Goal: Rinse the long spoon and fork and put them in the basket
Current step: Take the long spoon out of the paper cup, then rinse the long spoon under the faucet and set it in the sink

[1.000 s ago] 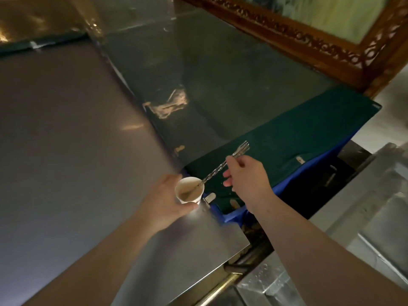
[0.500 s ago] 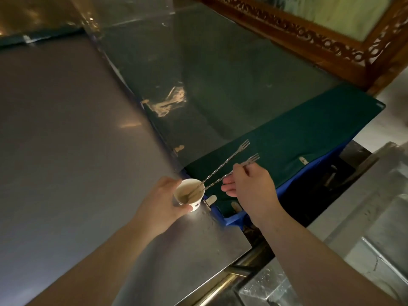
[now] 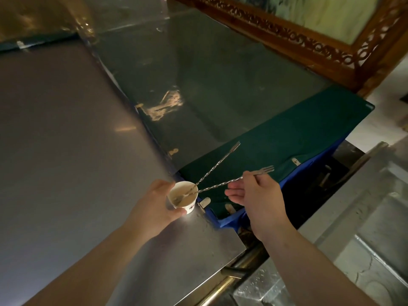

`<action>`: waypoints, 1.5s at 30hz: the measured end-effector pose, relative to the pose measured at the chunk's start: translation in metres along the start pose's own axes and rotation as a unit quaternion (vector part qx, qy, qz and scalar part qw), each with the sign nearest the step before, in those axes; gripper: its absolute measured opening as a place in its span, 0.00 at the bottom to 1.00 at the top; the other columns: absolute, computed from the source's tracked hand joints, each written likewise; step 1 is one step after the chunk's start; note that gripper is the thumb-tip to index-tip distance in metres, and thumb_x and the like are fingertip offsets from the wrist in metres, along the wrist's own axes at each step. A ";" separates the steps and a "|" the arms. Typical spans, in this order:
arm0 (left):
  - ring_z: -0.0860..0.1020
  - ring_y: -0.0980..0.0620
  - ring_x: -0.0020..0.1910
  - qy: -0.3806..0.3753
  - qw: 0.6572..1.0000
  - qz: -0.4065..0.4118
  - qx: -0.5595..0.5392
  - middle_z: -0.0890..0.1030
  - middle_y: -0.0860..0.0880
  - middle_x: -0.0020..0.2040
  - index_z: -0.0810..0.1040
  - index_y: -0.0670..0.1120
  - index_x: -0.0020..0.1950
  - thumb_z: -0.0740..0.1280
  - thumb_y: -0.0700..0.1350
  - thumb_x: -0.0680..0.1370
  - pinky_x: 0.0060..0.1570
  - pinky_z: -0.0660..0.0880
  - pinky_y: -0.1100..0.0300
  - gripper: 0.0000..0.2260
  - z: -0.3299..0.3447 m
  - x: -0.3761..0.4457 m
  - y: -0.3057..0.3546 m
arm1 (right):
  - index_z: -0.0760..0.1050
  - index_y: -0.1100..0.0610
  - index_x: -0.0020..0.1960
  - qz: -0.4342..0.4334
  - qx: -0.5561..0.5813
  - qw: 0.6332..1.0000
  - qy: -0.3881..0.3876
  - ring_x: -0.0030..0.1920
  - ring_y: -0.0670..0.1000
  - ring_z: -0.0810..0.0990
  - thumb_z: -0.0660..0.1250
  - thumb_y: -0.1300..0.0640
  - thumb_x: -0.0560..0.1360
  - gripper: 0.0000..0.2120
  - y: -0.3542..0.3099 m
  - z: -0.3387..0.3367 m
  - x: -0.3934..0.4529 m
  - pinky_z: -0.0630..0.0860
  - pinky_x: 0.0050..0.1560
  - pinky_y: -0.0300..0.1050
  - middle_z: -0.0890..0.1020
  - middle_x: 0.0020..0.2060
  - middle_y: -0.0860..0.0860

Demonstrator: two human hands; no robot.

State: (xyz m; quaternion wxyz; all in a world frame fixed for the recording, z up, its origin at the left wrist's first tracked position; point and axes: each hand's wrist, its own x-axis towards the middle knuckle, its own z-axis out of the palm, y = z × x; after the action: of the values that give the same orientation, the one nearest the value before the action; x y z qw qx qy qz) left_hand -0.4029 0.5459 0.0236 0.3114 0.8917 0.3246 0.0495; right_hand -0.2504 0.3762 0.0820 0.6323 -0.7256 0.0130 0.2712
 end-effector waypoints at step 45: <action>0.84 0.51 0.38 -0.381 0.796 -0.074 -0.465 0.83 0.42 0.43 0.80 0.41 0.49 0.66 0.34 0.77 0.34 0.77 0.65 0.05 0.353 -0.120 0.499 | 0.75 0.64 0.51 -0.029 0.452 0.789 0.415 0.45 0.62 0.87 0.62 0.59 0.81 0.09 0.124 -0.562 -0.157 0.83 0.41 0.50 0.86 0.41 0.64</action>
State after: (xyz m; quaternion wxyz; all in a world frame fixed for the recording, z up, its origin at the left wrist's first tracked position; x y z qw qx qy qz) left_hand -0.1214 -0.0090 0.0472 0.7896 0.5598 0.1828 -0.1725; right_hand -0.2170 -0.2196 0.0638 0.8295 -0.3993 0.3743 -0.1113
